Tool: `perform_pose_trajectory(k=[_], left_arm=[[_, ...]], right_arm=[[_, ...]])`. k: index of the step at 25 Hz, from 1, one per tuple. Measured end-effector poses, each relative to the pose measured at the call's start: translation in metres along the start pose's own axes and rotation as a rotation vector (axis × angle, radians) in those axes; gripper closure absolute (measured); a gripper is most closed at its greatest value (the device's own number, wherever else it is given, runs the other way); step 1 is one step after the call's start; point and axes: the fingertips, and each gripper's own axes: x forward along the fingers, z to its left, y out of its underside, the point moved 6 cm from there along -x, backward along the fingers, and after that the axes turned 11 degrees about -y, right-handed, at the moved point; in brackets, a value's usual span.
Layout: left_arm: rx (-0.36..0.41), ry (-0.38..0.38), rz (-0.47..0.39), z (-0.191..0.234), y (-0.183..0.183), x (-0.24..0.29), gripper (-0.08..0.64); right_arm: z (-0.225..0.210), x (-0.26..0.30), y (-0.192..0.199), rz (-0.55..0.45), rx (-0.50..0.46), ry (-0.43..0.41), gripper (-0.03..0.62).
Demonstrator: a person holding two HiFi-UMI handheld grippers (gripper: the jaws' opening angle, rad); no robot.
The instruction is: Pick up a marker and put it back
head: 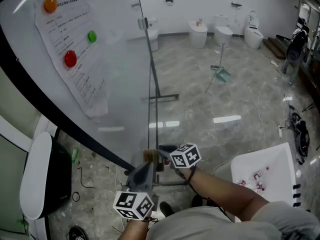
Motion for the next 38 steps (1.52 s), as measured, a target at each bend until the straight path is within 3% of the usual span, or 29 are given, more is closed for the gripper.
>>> perform_pose_trajectory(k=[9, 11, 17, 25, 26, 31, 38], left_arm=[[-0.019, -0.018, 0.029, 0.015, 0.014, -0.002, 0.558], [-0.019, -0.016, 0.033, 0.016, 0.015, -0.002, 0.558], [-0.016, -0.006, 0.034, 0.015, 0.014, -0.002, 0.558], [0.000, 0.020, 0.033, 0.010, 0.011, 0.003, 0.558], [0.001, 0.025, 0.031, 0.008, 0.010, 0.005, 0.558], [0.018, 0.062, 0.011, -0.007, 0.000, 0.011, 0.558], [0.059, 0.120, -0.039, -0.030, -0.024, 0.018, 0.558]], right_arm=[[-0.017, 0.013, 0.007, -0.014, 0.050, 0.003, 0.515], [-0.018, 0.014, 0.008, -0.012, 0.052, 0.002, 0.474], [-0.017, 0.012, 0.008, 0.000, 0.025, 0.022, 0.414], [-0.013, -0.007, -0.006, -0.029, -0.025, 0.053, 0.408], [-0.010, -0.011, -0.010, -0.036, -0.048, 0.055, 0.417], [0.017, -0.037, -0.039, -0.085, -0.203, 0.075, 0.581], [0.064, -0.080, -0.085, -0.167, -0.313, 0.046, 0.589]])
